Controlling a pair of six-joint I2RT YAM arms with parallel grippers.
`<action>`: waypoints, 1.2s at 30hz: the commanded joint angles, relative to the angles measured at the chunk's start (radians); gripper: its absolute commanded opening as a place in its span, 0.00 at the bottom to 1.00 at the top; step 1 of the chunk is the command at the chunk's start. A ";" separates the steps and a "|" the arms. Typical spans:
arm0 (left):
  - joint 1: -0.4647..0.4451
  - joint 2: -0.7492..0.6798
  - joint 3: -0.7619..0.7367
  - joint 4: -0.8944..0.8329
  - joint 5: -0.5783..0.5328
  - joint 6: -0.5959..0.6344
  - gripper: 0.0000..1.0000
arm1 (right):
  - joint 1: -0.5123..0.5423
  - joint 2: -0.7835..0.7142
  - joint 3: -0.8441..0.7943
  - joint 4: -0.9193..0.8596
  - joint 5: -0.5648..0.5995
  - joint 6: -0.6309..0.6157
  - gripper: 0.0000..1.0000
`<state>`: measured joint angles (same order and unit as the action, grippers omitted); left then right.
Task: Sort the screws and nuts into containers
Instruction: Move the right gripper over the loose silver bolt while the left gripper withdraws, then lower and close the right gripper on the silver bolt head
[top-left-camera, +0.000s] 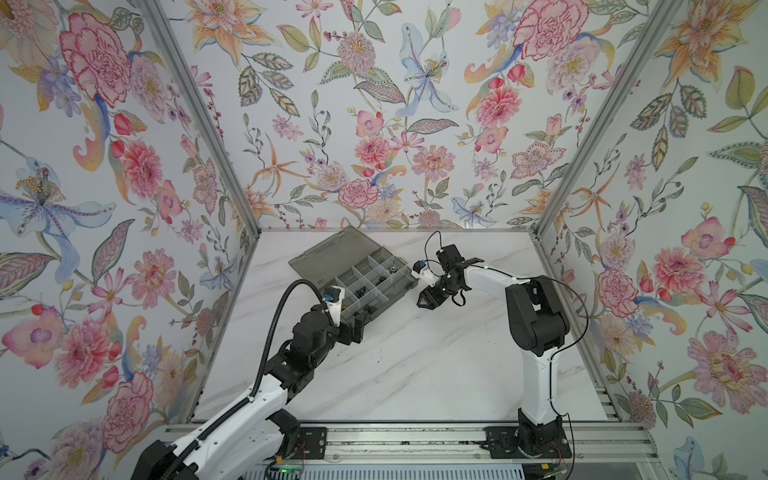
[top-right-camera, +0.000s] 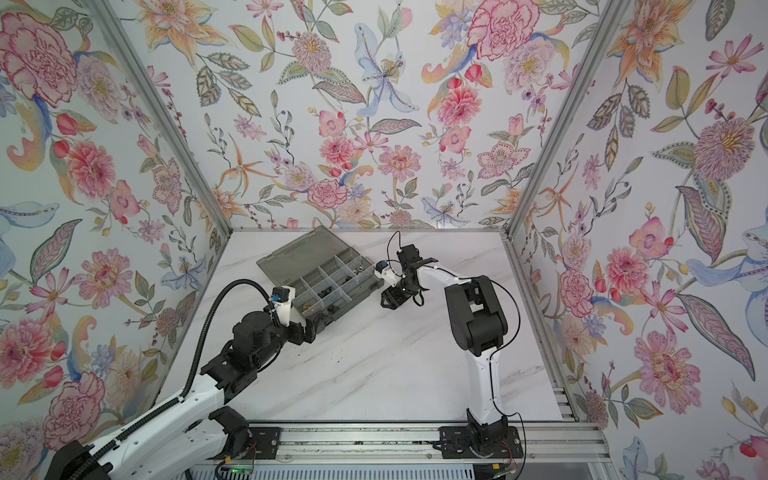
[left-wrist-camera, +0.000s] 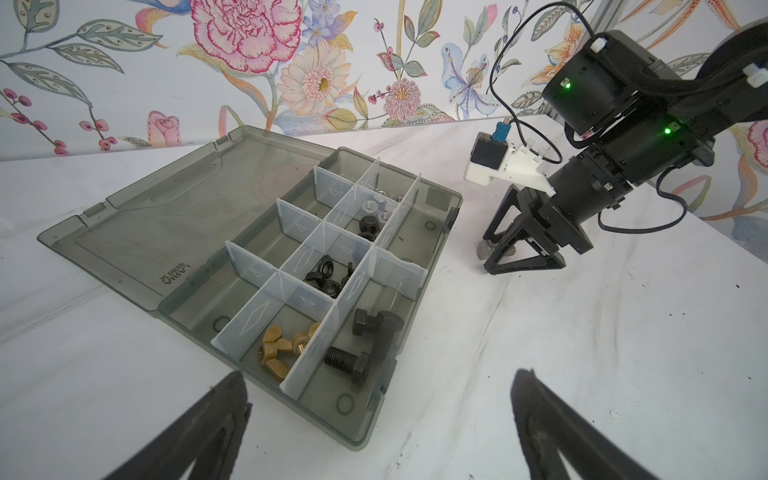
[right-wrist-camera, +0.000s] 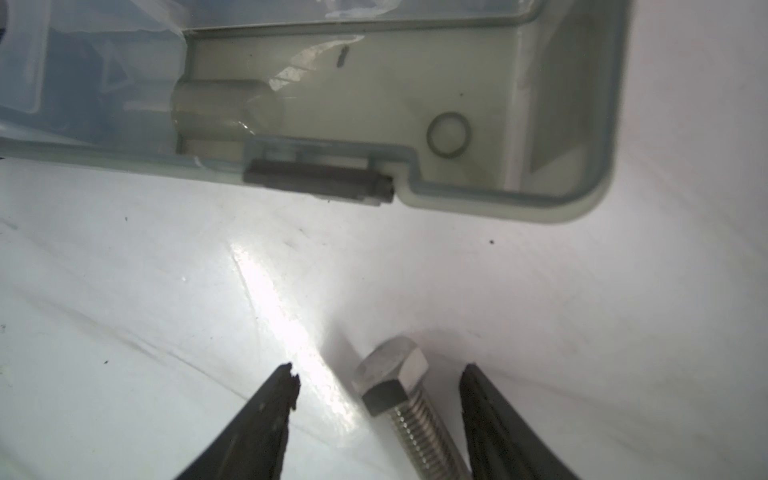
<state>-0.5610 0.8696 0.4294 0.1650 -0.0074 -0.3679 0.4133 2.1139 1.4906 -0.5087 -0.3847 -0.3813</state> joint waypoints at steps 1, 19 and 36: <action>0.007 -0.003 -0.014 0.009 -0.012 -0.014 0.99 | 0.020 0.006 -0.040 -0.054 0.020 0.024 0.63; 0.009 -0.014 -0.020 0.011 -0.013 -0.009 1.00 | 0.059 0.023 -0.089 -0.060 0.098 0.174 0.38; 0.011 -0.015 -0.021 0.013 -0.013 -0.009 0.99 | 0.055 -0.076 -0.096 -0.066 0.027 0.156 0.00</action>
<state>-0.5610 0.8692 0.4168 0.1661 -0.0074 -0.3676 0.4603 2.0678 1.4231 -0.4839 -0.3386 -0.2100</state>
